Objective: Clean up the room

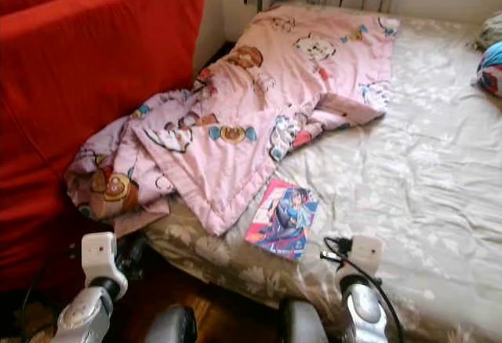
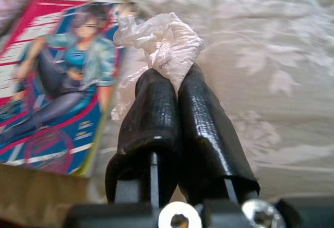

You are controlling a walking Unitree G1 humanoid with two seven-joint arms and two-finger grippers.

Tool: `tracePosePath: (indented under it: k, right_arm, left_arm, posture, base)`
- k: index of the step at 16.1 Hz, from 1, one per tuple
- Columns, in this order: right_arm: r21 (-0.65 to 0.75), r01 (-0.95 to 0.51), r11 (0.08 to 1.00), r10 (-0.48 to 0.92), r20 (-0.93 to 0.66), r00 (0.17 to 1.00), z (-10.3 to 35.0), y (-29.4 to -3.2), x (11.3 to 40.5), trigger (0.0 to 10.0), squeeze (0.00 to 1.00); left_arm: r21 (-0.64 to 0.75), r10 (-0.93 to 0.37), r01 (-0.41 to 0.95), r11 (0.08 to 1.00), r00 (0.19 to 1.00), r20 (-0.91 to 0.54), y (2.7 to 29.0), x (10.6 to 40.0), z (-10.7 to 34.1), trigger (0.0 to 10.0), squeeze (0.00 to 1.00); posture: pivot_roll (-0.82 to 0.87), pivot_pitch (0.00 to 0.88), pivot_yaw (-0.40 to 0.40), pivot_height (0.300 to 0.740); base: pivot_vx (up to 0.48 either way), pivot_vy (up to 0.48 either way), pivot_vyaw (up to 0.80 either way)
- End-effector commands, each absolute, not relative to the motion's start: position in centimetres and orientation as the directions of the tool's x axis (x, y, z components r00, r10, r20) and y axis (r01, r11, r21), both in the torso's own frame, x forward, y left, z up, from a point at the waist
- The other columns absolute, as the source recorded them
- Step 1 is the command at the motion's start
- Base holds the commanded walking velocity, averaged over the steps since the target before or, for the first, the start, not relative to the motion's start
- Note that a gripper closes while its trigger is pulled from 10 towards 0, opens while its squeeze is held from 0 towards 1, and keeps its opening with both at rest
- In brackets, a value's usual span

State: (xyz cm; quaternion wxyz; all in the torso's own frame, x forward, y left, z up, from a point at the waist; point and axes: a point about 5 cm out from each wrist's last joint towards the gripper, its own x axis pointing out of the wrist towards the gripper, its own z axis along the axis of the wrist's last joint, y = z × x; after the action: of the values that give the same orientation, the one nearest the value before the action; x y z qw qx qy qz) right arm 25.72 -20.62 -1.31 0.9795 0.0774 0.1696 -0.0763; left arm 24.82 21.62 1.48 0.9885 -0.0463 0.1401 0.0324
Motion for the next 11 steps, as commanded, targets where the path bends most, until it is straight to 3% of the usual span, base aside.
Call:
tracePosePath:
  k: [1, 3, 11]
  right_arm:
    - [0.138, 0.138, 0.981, -0.080, -0.362, 0.929, -1.6, -20.0, 25.7, 10.0, 0.00]
    - [0.123, 0.023, 0.992, 0.029, -0.409, 0.912, -2.3, -18.5, 25.4, 10.0, 0.00]
    - [0.077, 0.024, 0.997, 0.029, -0.621, 0.783, -5.9, -17.8, 21.8, 10.0, 0.00]
  left_arm:
    - [-0.098, 0.090, -0.124, 0.987, 0.951, -0.296, 22.4, 24.5, 1.0, 10.0, 0.00]
    - [-0.111, 0.105, -0.152, 0.982, 0.932, -0.348, 22.7, 24.1, -0.3, 10.0, 0.00]
    - [-0.073, -0.001, -0.050, 0.996, 0.816, -0.578, 21.0, 21.8, -4.8, 10.0, 0.00]
  posture:
    - [-0.02, 0.041, 0.031, 0.631]
    - [-0.02, 0.032, 0.029, 0.646]
    - [-0.02, 0.006, 0.033, 0.740]
  base:
    - [0.000, 0.000, 0.00]
    - [0.000, 0.000, 0.00]
    - [0.000, 0.000, 0.00]
